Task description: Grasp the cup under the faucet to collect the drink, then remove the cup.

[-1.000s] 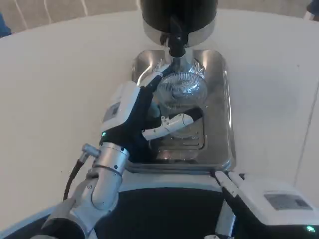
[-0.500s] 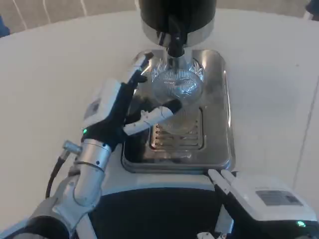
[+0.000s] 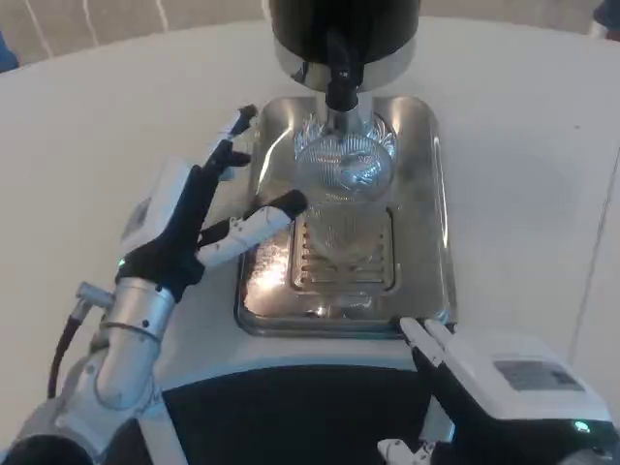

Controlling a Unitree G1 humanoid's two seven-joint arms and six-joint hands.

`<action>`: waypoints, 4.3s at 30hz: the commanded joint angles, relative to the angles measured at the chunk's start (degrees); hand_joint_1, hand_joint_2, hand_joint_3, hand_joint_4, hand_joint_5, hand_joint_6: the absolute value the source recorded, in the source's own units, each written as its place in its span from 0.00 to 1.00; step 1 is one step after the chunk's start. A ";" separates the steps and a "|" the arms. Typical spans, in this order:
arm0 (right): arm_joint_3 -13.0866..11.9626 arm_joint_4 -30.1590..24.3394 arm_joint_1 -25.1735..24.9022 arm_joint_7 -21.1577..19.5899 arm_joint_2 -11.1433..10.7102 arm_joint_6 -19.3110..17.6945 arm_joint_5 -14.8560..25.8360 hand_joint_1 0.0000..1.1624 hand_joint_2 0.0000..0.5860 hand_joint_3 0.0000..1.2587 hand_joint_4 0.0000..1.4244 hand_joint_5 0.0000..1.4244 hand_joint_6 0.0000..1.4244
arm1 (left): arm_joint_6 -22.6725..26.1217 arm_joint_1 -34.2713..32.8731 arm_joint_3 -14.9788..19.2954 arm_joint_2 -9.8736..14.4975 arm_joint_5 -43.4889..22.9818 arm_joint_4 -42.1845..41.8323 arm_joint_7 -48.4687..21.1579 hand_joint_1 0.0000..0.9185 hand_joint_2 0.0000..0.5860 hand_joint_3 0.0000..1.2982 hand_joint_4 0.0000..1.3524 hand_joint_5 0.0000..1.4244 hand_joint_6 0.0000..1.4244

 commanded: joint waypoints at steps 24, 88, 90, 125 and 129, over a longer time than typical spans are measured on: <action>-11.60 1.84 -16.16 -11.52 0.97 17.20 29.01 0.42 1.00 0.00 0.00 0.00 0.00 | -9.82 26.97 7.36 15.74 -0.94 -27.96 -9.61 0.15 0.15 0.15 0.13 0.19 0.22; -0.87 15.41 -38.62 -32.63 -10.26 26.76 59.82 0.44 1.00 0.00 0.00 0.00 0.00 | -10.13 51.86 15.51 25.32 8.01 -50.41 -16.45 0.13 0.13 0.11 0.07 0.14 0.18; -0.24 15.61 -38.84 -32.61 -10.74 26.71 59.80 0.40 1.00 0.00 0.00 0.00 0.00 | -10.29 51.94 15.57 25.47 7.95 -50.23 -16.62 0.12 0.13 0.11 0.07 0.14 0.18; 10.79 16.68 -40.12 -30.04 -22.67 16.34 47.24 0.32 0.97 0.00 0.00 0.00 0.00 | -8.58 53.34 16.24 25.78 4.22 -49.42 -18.73 0.09 0.10 0.10 0.07 0.14 0.18; 10.55 16.70 -40.39 -29.74 -22.47 16.55 47.14 0.31 0.97 0.00 0.00 0.00 0.00 | -4.18 53.18 16.14 24.24 -5.65 -49.06 -23.95 0.06 0.04 0.01 0.01 0.13 0.18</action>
